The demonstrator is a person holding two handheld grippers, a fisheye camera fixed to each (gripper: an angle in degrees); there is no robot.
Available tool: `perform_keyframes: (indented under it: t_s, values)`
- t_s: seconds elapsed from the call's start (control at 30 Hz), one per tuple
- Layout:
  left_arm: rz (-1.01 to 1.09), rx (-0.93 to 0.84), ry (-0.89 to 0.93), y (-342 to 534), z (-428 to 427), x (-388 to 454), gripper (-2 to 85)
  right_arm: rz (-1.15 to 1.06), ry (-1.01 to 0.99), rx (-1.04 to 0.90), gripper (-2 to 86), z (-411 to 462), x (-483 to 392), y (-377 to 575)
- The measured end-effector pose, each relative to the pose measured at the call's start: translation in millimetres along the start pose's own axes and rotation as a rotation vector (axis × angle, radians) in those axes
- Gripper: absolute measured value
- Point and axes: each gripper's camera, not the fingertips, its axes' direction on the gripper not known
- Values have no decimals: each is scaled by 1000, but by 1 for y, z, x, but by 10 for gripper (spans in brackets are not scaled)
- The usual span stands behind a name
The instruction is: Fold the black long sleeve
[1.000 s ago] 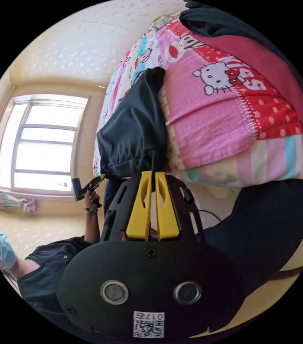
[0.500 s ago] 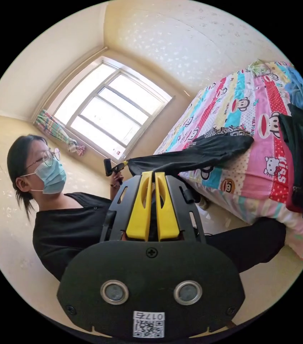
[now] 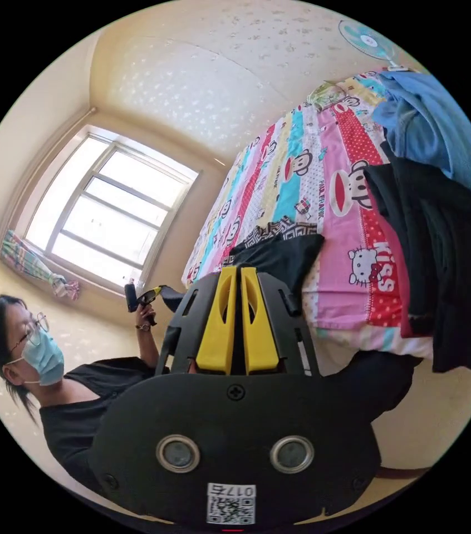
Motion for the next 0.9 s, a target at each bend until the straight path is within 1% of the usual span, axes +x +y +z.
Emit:
perform_keyframes:
  t_s: [0.03,0.07,0.13,0.2,0.27,0.3,0.37,0.43,0.5,0.6,0.63,0.67,0.7,0.73,0.77,0.83,0.87,0.9]
  values:
    - [-2,13,13,-13,5,-9,34,-3,87,13,19,17,-6,-28]
    - [-22,8,-1,-39,17,-30,37,-7,121,16,21,27,-9,-43]
    - [-66,-15,-82,-73,38,-62,59,-34,183,20,34,66,-9,-94]
    - [-149,5,-189,-94,59,-100,151,-6,186,-15,58,93,1,-120]
    - [-154,-16,-156,-91,70,-114,175,24,154,-66,98,109,7,-129]
    - [-138,-13,-138,-80,75,-118,172,28,153,-84,127,115,8,-125]
    - [-136,-4,-149,-53,83,-123,161,22,174,-126,136,124,12,-111]
    - [-153,-40,-177,-25,95,-128,160,54,188,-207,138,137,27,-83]
    - [-203,-130,-191,16,118,-136,160,115,172,-250,139,144,43,-58]
    - [-254,-258,-160,58,154,-141,156,204,86,-316,127,158,66,-19]
    - [-258,-290,-156,65,162,-142,143,223,71,-349,109,165,73,-7]
    - [-249,-362,-161,75,176,-143,119,224,68,-370,100,170,75,-2]
    - [-227,-412,-186,83,183,-144,67,206,52,-413,66,176,78,4]
    - [-227,-414,-207,86,183,-145,41,205,38,-427,47,176,79,7]
    - [-239,-396,-252,89,177,-147,39,208,47,-415,44,172,78,8]
    - [-259,-366,-221,90,166,-155,39,211,146,-353,38,153,70,4]
    - [-285,-358,-176,89,160,-162,42,213,152,-351,38,151,69,2]
    - [-292,-330,-172,86,151,-166,48,209,122,-361,38,149,66,-3]
